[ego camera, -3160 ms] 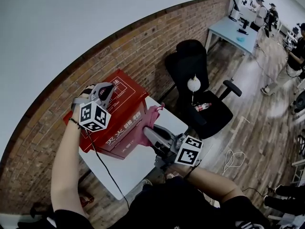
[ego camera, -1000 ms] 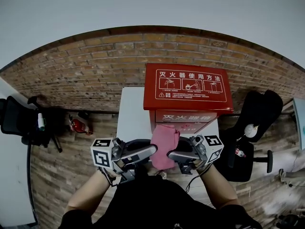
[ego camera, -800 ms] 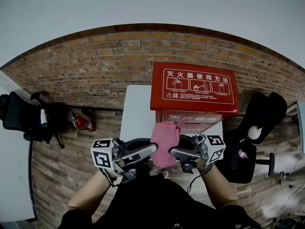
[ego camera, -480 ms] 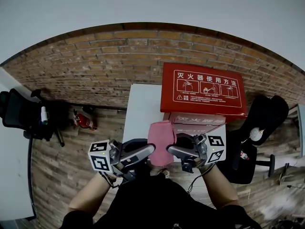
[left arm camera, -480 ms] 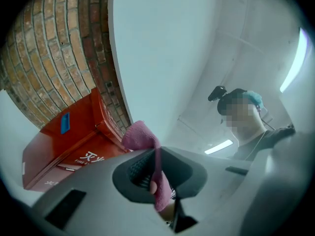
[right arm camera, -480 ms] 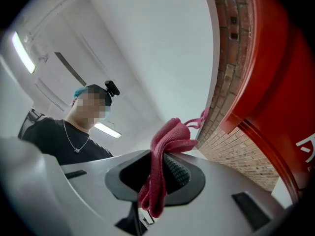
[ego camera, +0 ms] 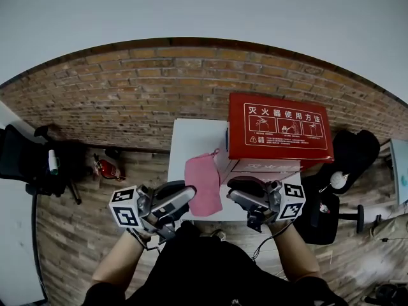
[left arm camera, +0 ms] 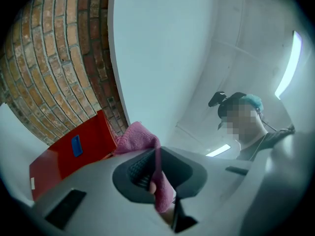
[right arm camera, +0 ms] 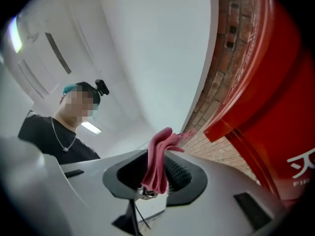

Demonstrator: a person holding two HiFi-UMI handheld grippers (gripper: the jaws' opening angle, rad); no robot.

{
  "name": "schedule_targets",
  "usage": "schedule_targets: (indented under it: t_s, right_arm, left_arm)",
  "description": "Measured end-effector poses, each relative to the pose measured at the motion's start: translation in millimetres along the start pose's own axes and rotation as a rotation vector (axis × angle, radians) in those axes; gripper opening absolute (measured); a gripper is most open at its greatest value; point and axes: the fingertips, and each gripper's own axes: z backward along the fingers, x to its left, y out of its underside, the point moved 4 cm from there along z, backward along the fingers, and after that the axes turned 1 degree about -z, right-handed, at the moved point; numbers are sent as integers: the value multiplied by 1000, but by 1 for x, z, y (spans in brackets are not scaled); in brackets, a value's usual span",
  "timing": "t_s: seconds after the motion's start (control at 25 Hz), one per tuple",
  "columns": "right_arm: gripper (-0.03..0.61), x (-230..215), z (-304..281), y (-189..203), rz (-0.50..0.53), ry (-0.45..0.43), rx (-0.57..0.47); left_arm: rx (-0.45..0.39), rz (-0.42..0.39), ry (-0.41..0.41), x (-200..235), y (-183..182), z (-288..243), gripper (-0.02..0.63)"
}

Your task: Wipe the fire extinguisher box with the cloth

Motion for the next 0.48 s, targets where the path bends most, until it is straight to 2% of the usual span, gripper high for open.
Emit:
schedule_targets:
  t_s: [0.12, 0.24, 0.32, 0.48]
  right_arm:
    - [102, 0, -6, -4, 82, 111, 7]
    - [49, 7, -12, -16, 200, 217, 4]
    - [26, 15, -17, -31, 289, 272, -7]
    - [20, 37, -26, -73, 490, 362, -5]
  left_arm:
    - [-9, 13, 14, 9, -13, 10, 58]
    - [-19, 23, 10, 24, -26, 16, 58]
    - [-16, 26, 2, 35, -33, 18, 58]
    - [-9, 53, -16, 60, -41, 19, 58]
